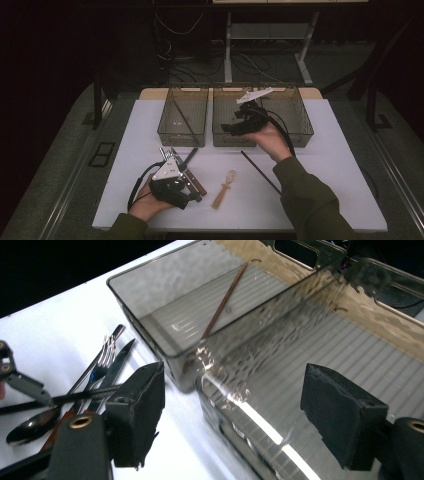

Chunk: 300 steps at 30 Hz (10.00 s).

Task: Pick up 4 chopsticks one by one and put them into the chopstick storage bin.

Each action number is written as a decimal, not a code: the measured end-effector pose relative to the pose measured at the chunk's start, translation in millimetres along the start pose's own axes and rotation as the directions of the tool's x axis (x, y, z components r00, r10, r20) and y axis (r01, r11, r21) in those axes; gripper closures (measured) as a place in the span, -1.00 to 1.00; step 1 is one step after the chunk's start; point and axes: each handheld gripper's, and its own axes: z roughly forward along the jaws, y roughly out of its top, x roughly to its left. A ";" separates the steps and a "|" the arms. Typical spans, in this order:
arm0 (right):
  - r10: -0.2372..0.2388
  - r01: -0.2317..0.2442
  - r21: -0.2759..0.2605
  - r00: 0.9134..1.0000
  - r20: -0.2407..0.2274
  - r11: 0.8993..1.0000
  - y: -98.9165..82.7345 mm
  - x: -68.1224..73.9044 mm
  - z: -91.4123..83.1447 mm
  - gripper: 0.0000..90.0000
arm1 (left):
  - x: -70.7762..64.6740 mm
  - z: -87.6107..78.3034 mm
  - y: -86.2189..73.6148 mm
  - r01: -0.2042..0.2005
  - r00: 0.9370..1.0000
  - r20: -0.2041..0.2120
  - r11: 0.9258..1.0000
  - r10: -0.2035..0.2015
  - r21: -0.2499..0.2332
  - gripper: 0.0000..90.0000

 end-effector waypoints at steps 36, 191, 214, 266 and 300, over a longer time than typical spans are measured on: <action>0.071 -0.071 0.006 0.997 0.006 0.997 -124.5 -4.7 -65.3 -0.22 | -2.2 -3.4 0.0 -0.010 1.000 -0.018 1.000 0.011 0.010 -1.00; 0.010 -0.009 0.023 0.998 -0.054 1.000 -127.6 11.7 -85.7 0.90 | -3.6 1.8 -2.1 -0.001 1.000 -0.011 1.000 0.001 0.026 -1.00; 0.014 -0.015 -0.014 0.997 -0.070 1.000 -100.0 10.8 -64.8 0.90 | -2.7 1.3 -1.9 -0.002 1.000 -0.012 1.000 0.002 0.020 -1.00; 0.018 -0.018 0.001 1.000 0.016 1.000 3.8 18.2 22.5 0.90 | -3.7 -0.4 -0.6 -0.005 1.000 0.003 1.000 0.005 0.003 -1.00; 0.069 -0.083 0.091 0.986 0.150 0.992 70.4 17.3 139.1 0.90 | -3.1 -2.5 1.2 -0.010 1.000 0.028 1.000 0.010 -0.006 -1.00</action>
